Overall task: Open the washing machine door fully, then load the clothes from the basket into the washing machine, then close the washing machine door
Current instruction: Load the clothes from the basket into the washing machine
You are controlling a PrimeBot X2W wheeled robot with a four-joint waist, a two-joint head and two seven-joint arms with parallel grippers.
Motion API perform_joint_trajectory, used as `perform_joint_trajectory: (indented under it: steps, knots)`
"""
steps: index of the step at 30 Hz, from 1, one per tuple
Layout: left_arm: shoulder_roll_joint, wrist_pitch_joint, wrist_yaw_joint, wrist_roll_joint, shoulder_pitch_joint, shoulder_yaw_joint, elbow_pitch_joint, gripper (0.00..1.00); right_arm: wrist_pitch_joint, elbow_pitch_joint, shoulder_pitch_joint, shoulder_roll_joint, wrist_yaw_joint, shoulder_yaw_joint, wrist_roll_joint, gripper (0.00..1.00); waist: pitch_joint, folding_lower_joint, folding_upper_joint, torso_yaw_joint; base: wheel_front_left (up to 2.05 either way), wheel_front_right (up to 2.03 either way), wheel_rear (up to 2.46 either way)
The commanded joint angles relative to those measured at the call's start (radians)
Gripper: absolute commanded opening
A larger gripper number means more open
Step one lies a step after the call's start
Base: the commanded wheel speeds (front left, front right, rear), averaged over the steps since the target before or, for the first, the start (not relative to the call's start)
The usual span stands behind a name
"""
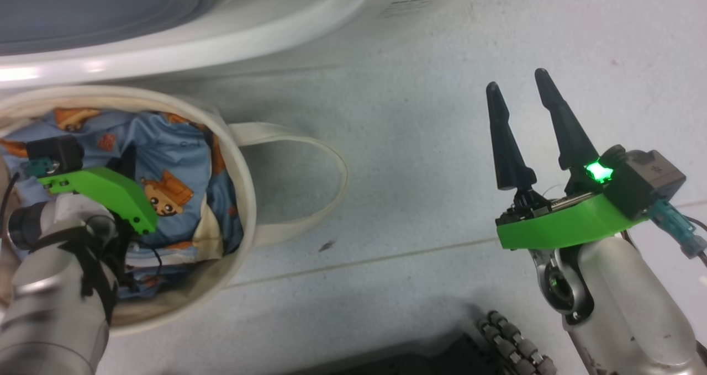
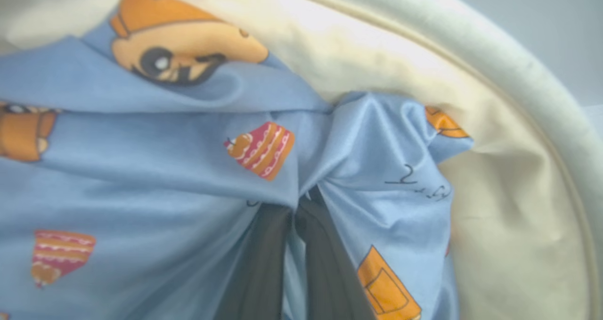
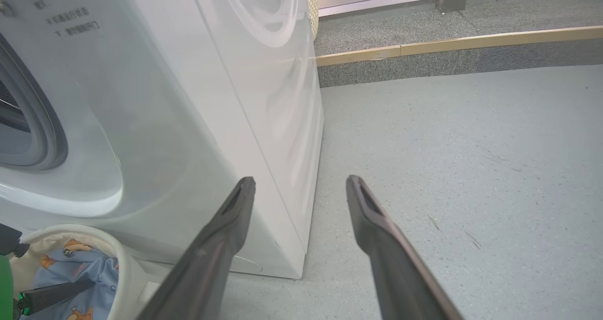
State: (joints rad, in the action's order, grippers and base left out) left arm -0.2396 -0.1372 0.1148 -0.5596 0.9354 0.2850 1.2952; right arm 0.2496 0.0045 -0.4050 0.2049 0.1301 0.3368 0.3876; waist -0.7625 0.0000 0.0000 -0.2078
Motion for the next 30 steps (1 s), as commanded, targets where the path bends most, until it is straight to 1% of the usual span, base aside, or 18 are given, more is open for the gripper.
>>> perform_joint_trajectory:
  steps: [1, 5, 6, 9, 15, 19, 22, 30]
  knots:
    - [-0.025, -0.025, 0.005, -0.011, -0.027, -0.006, -0.005, 0.00, 0.012, -0.015, 0.034, 0.001, 0.001, 0.018, 0.008, 1.00, 0.031, 0.0000, 0.0000, 0.013, 0.00, 0.00, 0.00]
    - [-0.005, -0.069, 0.012, -0.029, -0.057, -0.004, -0.006, 0.00, 0.012, 0.015, 0.025, 0.002, 0.001, 0.035, 0.025, 1.00, 0.097, 0.0000, 0.0000, 0.035, 0.00, 0.00, 0.00]
    - [-0.005, -0.069, 0.012, -0.029, -0.057, -0.004, -0.006, 0.00, 0.012, 0.015, 0.025, 0.002, 0.001, 0.035, 0.025, 1.00, 0.097, 0.0000, 0.0000, 0.035, 0.00, 0.00, 0.00]
    - [0.011, -0.097, 0.015, -0.039, -0.088, 0.004, -0.016, 0.00, 0.012, 0.046, 0.022, 0.003, 0.001, 0.051, 0.043, 1.00, 0.159, 0.0000, 0.0000, 0.056, 0.00, 0.00, 0.00]
    - [0.034, -0.119, 0.016, -0.070, -0.166, 0.053, -0.100, 0.00, 0.012, 0.101, 0.026, 0.016, 0.001, 0.087, 0.082, 1.00, 0.279, 0.0000, 0.0000, 0.108, 0.00, 0.00, 0.00]
    - [0.028, -0.124, 0.016, -0.094, -0.222, 0.080, -0.160, 0.00, 0.012, 0.129, 0.038, 0.023, 0.001, 0.101, 0.108, 1.00, 0.357, 0.0000, 0.0000, 0.141, 0.00, 0.00, 0.00]
    - [0.017, -0.124, 0.016, -0.101, -0.265, 0.081, -0.226, 0.00, 0.012, 0.147, 0.053, 0.028, 0.001, 0.108, 0.126, 1.00, 0.414, 0.0000, 0.0000, 0.165, 0.00, 0.00, 0.00]
    - [0.000, -0.124, 0.016, -0.062, -0.375, 0.046, -0.415, 0.00, 0.012, 0.174, 0.108, 0.032, 0.001, 0.110, 0.170, 1.00, 0.558, 0.0000, 0.0000, 0.214, 0.00, 0.00, 0.00]
